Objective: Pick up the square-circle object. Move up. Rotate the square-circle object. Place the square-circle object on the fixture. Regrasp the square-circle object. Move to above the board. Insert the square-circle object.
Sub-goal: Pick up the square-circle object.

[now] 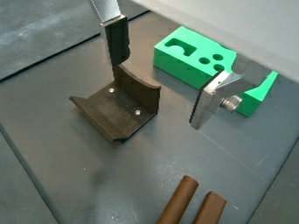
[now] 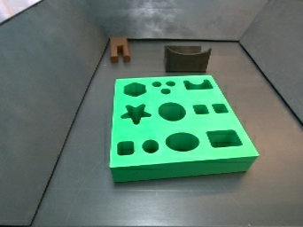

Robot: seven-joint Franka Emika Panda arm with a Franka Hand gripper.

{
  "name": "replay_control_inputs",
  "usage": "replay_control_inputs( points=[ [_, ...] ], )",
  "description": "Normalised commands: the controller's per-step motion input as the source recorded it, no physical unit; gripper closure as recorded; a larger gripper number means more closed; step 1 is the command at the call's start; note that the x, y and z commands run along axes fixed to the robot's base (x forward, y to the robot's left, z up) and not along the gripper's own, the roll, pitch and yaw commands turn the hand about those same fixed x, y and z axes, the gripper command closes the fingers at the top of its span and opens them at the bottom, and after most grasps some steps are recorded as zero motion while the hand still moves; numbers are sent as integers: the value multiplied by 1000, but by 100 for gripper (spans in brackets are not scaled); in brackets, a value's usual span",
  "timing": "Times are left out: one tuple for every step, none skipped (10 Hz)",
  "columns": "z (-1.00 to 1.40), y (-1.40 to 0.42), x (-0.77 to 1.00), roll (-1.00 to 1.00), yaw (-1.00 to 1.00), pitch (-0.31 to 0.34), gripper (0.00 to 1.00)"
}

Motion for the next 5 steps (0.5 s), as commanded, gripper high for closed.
replay_control_inputs(
  points=[
    [-1000, 466, -286, 27, 471, -107, 0],
    [-1000, 460, -291, 20, 471, -100, 0],
    [-1000, 437, -366, 29, 437, -93, 0],
    [-1000, 471, -403, 27, 363, -83, 0],
    [-1000, 563, -234, 0, 191, -33, 0]
  ],
)
